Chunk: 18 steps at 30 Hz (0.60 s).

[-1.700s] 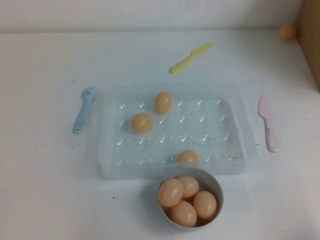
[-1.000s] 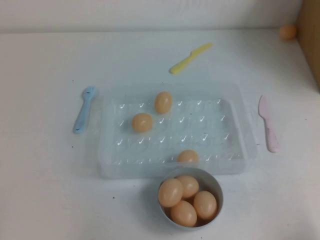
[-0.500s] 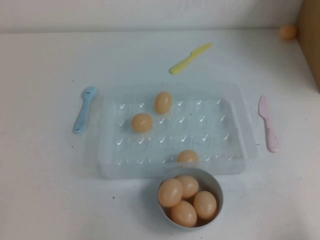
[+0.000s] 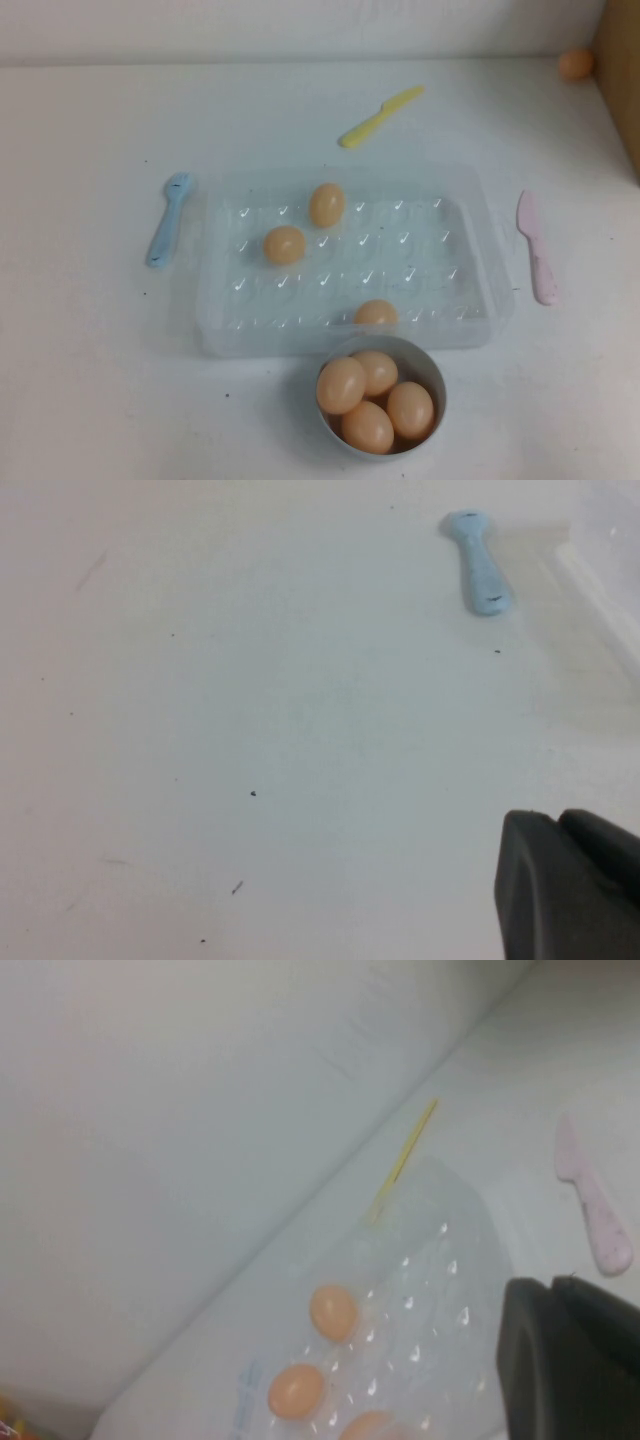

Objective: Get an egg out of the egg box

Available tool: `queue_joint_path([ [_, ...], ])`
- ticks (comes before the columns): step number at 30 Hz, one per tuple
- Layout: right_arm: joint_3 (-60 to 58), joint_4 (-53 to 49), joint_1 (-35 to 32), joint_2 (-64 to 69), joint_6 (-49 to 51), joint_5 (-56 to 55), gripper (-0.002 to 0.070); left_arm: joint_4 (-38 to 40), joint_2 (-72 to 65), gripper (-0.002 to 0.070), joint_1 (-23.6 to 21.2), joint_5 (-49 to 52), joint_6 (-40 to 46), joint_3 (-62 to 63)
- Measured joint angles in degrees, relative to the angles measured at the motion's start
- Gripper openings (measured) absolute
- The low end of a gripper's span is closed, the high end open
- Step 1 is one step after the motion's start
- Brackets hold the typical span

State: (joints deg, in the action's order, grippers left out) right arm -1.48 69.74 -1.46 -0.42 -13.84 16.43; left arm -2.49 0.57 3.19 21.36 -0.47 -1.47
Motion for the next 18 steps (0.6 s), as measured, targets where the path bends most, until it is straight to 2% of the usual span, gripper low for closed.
queue_joint_path([
  [6,0.00,0.00,0.00,0.00,-6.25,3.50,-0.0018,0.00,0.00,-0.0004,0.00,0.00,0.00,0.00],
  [10,1.01,-2.07,0.00,0.14,-11.33,12.76,-0.0018,0.00,0.00,-0.0004,0.00,0.00,0.00,0.00],
  [15,9.53,-9.77,0.00,8.39,-12.49,21.64,-0.0018,0.00,0.00,-0.0004,0.00,0.00,0.00,0.00],
  [18,18.65,-15.57,0.00,16.71,-12.49,27.01,-0.0018,0.00,0.00,-0.0004,0.00,0.00,0.00,0.00],
])
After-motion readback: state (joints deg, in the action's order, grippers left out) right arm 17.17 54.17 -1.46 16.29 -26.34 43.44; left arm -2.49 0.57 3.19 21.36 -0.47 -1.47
